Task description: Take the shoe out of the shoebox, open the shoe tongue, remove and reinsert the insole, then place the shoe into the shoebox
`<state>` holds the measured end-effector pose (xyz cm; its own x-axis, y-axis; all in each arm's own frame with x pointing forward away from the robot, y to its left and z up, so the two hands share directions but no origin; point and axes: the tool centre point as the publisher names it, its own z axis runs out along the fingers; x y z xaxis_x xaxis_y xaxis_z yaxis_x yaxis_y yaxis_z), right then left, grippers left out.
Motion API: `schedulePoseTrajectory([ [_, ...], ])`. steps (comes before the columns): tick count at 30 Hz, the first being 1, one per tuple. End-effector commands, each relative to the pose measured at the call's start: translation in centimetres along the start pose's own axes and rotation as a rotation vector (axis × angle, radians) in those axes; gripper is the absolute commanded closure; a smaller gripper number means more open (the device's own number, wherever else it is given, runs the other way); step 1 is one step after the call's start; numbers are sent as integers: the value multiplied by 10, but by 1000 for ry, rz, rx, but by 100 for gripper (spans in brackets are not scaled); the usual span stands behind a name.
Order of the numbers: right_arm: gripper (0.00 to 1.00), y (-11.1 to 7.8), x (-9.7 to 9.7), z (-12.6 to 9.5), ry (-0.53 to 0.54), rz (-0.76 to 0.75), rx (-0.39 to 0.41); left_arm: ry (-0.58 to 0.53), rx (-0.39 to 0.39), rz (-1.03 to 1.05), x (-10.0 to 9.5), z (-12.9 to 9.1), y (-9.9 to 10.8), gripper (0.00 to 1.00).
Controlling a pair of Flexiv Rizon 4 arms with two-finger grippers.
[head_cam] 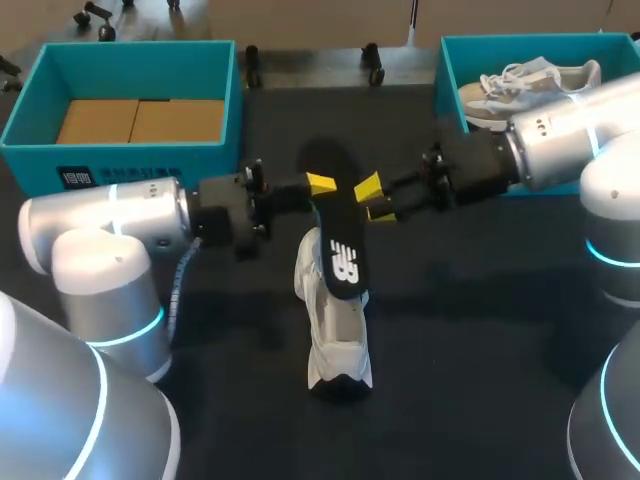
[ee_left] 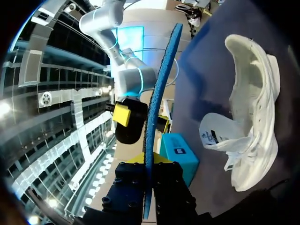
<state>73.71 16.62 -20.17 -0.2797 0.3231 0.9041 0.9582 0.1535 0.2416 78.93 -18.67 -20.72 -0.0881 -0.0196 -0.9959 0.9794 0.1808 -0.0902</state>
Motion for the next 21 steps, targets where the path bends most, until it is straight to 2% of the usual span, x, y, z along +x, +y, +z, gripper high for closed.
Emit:
schedulePoseTrajectory([
  [1,0,-15,1,-32,-58,-51,25,42,34,-18,-4,-36,-9,100],
  [7,0,-26,-6,-55,-131,-150,121,110,97,-100,-2,-62,-24,100],
  [11,0,-28,-6,-65,-187,-207,227,165,146,-160,2,-76,-36,100],
  [13,0,-31,-6,-70,-165,-246,290,203,202,-241,4,-81,-43,100],
  [14,0,-31,-6,-70,-165,-246,290,238,229,-291,7,-82,-47,100],
  [16,0,-31,-6,-70,-165,-246,290,363,234,-365,17,-82,-49,100],
  [21,0,-31,-6,-70,-165,-246,290,363,234,-365,17,-82,-49,100],
])
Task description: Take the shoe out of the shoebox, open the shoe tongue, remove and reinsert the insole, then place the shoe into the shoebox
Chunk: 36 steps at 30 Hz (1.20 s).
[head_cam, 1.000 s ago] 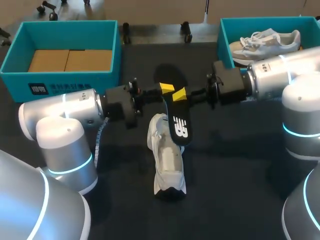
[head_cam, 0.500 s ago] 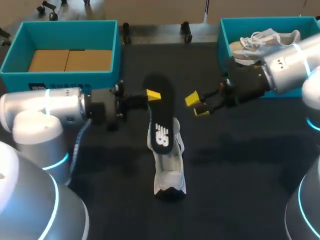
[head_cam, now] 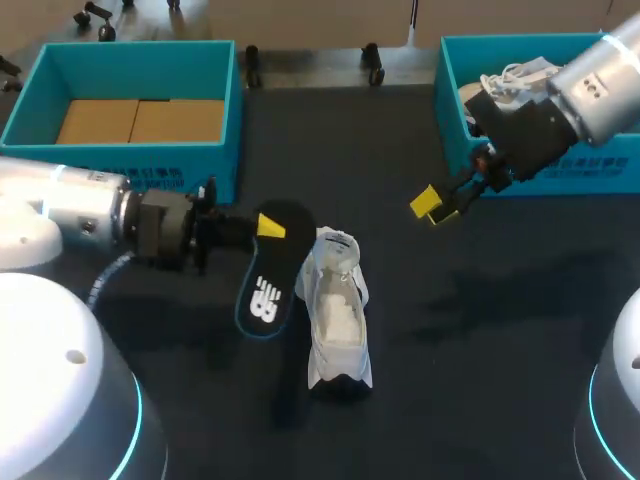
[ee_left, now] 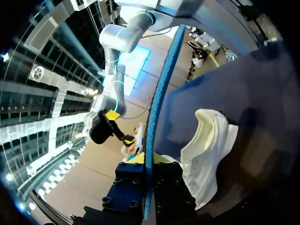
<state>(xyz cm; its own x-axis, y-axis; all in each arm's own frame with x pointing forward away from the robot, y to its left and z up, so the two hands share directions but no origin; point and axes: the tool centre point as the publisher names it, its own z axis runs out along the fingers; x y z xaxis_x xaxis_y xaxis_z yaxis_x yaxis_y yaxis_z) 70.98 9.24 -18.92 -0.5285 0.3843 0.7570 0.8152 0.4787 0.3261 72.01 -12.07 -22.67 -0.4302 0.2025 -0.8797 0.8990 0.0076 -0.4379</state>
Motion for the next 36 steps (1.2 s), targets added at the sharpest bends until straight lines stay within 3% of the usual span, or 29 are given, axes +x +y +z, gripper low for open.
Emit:
schedulePoseTrajectory([
  [1,0,3,-1,1,0,2,20,108,14,-30,-7,-7,2,100],
  [6,0,3,-1,1,0,2,20,108,14,-30,-7,-7,2,100],
  [10,0,2,7,-10,-164,-174,145,87,81,-98,2,-2,-18,100],
  [16,0,-32,13,-18,-425,-415,347,71,145,-261,21,3,-61,100],
  [17,0,-40,9,-15,-419,-442,390,73,160,-303,26,4,-66,100],
  [31,0,-40,9,-15,-419,-442,390,67,171,-358,35,8,-74,100],
  [34,0,-35,7,-11,-527,-565,507,50,170,-402,40,18,-81,100],
  [36,0,-38,4,-6,-563,-613,525,39,158,-425,44,22,-88,100],
])
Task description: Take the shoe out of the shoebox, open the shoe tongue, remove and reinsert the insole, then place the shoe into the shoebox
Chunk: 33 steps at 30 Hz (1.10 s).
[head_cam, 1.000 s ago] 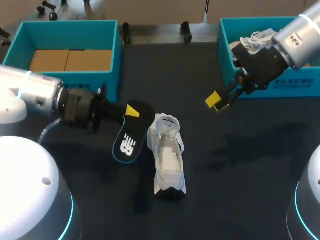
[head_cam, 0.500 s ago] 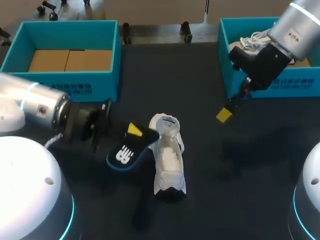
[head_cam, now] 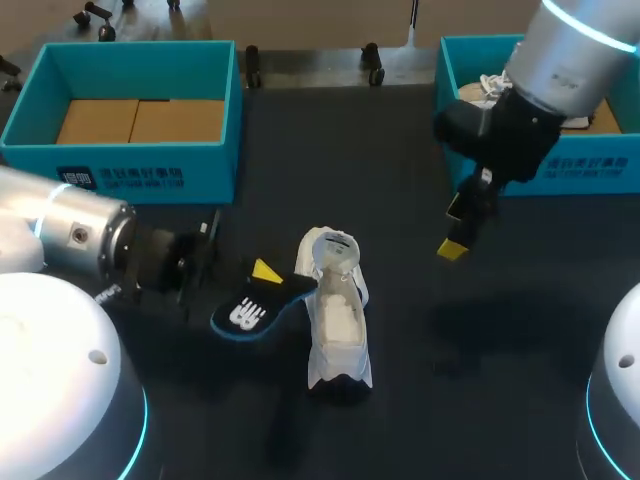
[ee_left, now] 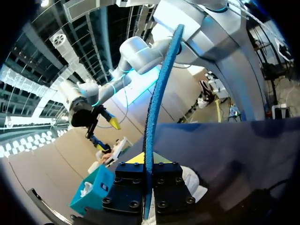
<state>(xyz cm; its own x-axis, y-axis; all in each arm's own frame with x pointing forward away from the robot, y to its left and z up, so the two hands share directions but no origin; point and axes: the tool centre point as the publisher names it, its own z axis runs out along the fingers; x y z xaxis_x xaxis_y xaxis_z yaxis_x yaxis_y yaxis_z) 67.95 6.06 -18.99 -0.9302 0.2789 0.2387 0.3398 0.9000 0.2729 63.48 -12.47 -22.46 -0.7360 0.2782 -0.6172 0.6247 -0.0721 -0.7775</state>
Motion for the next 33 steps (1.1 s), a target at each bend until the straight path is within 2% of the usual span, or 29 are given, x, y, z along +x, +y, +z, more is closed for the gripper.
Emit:
schedulePoseTrajectory([
  [1,0,5,4,14,-143,-136,123,-41,-2,-59,16,17,-7,100],
  [3,0,2,7,22,-188,-169,132,-54,0,-82,21,21,-12,100],
  [9,0,-12,20,52,-235,-170,128,-58,-8,-94,36,26,-33,100],
  [25,0,-12,20,52,-235,-170,128,-58,-8,-94,36,26,-33,100],
  [27,0,-7,16,63,-241,-217,115,-58,-8,-94,36,26,-33,100],
  [33,0,-1,20,96,-245,-267,85,-70,1,-113,39,29,-44,100],
])
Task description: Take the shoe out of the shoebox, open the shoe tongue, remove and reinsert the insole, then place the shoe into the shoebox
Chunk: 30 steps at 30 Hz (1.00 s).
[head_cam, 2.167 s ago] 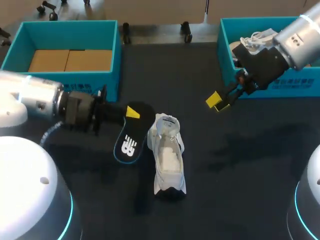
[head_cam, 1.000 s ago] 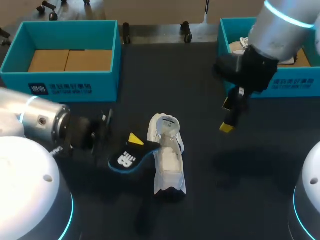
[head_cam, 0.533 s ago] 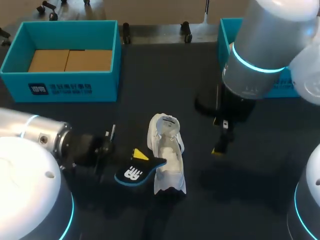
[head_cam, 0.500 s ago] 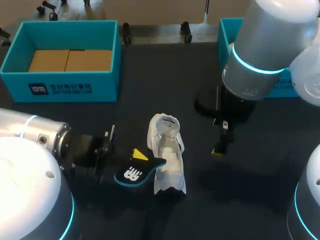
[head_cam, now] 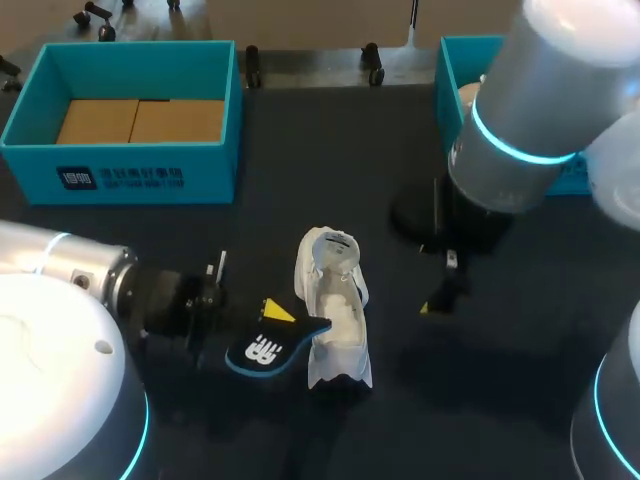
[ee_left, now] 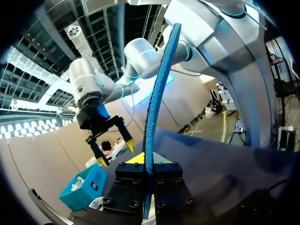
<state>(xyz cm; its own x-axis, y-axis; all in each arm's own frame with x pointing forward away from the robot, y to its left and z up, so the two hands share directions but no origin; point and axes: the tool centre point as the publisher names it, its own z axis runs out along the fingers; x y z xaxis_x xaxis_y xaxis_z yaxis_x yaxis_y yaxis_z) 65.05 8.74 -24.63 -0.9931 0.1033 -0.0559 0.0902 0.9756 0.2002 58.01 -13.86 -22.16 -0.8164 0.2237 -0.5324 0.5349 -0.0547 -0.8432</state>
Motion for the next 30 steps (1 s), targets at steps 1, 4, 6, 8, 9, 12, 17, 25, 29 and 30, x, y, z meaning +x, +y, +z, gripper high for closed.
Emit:
schedulePoseTrajectory([
  [1,0,6,8,31,-20,-22,-7,-8,-11,3,8,2,-10,100],
  [4,0,9,11,40,-6,-24,-8,-11,-1,-1,11,4,-14,100],
  [6,0,12,13,45,-9,-34,-9,-7,5,0,13,7,-16,100],
  [8,0,14,13,50,-5,-41,-10,-6,4,1,14,10,-15,100],
  [9,0,15,14,53,-12,-49,-14,-6,3,3,14,11,-14,100],
  [12,0,19,13,61,-19,-65,-18,-13,0,-2,13,15,-11,100],
  [17,0,21,15,69,-4,-20,-15,-13,-3,-7,13,16,-10,100],
  [25,0,26,13,65,-1,-38,8,-13,-3,-7,13,16,-10,100],
  [29,0,33,1,73,58,-68,31,-11,-3,-9,14,20,-7,100],
  [30,0,32,-1,78,49,-80,4,-11,-1,-9,13,21,-6,100],
])
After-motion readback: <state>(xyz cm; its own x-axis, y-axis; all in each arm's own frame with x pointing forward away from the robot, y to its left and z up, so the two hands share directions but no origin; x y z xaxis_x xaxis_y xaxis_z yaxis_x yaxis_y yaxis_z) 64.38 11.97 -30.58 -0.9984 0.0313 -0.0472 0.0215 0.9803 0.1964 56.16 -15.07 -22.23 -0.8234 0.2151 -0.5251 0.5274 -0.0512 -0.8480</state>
